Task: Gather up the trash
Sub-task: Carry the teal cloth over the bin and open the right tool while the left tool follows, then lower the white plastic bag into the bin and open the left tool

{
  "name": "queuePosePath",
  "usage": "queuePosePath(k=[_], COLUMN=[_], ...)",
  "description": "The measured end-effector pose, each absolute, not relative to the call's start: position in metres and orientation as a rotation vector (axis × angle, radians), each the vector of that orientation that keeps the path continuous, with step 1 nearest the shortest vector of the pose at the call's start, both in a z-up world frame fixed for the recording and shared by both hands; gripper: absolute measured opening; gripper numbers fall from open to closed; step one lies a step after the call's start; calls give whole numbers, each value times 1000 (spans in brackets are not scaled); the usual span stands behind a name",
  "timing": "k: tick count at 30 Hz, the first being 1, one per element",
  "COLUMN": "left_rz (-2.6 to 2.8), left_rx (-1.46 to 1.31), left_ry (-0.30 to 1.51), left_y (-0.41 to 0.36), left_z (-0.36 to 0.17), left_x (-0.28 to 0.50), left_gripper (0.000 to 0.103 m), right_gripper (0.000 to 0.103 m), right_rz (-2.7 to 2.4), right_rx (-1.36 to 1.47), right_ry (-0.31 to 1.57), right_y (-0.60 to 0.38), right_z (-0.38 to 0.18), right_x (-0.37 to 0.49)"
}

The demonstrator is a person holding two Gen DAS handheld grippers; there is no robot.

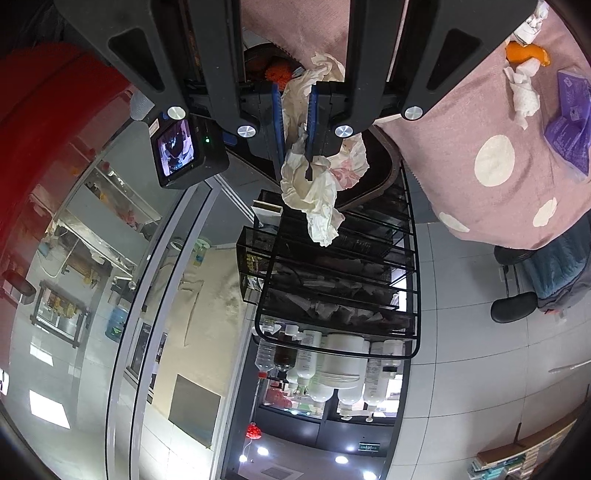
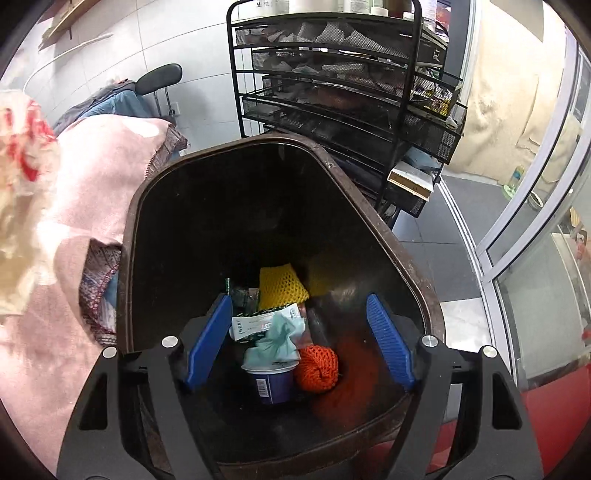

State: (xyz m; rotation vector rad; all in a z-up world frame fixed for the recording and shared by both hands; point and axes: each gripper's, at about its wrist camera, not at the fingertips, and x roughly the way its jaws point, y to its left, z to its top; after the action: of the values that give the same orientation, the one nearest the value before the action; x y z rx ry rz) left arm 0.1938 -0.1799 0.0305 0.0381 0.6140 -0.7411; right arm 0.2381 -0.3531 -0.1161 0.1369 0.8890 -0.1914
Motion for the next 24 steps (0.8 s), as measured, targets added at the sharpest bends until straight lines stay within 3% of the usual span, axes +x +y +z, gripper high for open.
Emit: queuePosePath(k=[14, 24], left_rz=[-775, -809], left_rx=[57, 62], left_ry=[719, 802], left_y=[-218, -241], left_z=[-6, -26], left_x=[221, 239], left_gripper=[11, 11], right_gripper=[84, 84], right_rz=[-181, -198], right_rx=[193, 209], right_ry=[839, 826], right_y=[-351, -356], right_z=[-97, -91], right_x=[192, 167])
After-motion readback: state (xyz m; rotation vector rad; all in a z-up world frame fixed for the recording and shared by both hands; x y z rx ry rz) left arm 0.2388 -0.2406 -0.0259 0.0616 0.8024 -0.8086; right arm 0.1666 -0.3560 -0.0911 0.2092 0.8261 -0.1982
